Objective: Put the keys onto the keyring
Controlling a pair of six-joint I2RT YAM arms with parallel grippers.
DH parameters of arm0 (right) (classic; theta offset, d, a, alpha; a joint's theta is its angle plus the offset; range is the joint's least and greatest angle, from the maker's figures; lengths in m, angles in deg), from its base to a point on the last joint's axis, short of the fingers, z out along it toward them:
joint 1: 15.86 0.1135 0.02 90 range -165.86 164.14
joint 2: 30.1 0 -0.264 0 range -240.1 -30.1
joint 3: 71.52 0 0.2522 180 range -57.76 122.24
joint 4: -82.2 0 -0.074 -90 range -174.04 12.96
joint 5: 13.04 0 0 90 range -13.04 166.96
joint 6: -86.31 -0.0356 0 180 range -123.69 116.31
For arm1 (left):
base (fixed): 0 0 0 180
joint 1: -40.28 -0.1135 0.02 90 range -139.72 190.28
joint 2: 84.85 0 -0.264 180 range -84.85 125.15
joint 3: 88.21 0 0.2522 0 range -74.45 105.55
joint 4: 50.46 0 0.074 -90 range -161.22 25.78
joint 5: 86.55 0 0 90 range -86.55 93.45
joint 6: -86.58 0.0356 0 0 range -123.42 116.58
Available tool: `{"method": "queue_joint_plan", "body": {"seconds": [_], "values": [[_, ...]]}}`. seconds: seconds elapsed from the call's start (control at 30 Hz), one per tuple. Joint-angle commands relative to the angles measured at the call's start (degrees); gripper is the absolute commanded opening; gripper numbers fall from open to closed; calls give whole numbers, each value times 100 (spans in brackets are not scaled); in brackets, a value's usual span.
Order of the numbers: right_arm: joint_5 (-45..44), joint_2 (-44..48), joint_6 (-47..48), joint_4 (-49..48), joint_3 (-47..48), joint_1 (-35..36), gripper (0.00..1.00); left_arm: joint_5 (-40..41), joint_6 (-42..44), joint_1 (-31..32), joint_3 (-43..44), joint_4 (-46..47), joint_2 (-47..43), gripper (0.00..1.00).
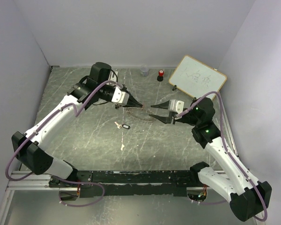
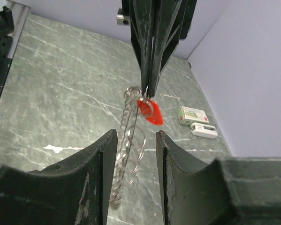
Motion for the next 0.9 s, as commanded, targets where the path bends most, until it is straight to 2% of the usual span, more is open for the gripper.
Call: {"method": "queue_joint_plan", "body": {"seconds": [0.0,0.2,0.57,0.73,0.87], "values": [[328,-120,-116,-53,274,-10,38,-541,551,-24,321,-598,131,7],[550,-451,-268,-291,353,-11,31,-588,597,-26,357,-637,182,7],[878,-924,-724,-1002,319,-1,31,-710,677,-24,437,-705,281,7],[1001,-1047,-975,-1347,292,16,20,-704,613,-24,389,-581,289,7],[1037,-1118,-1137,-1535,258,52,19,-706,579,-25,399,-527,314,7]]}}
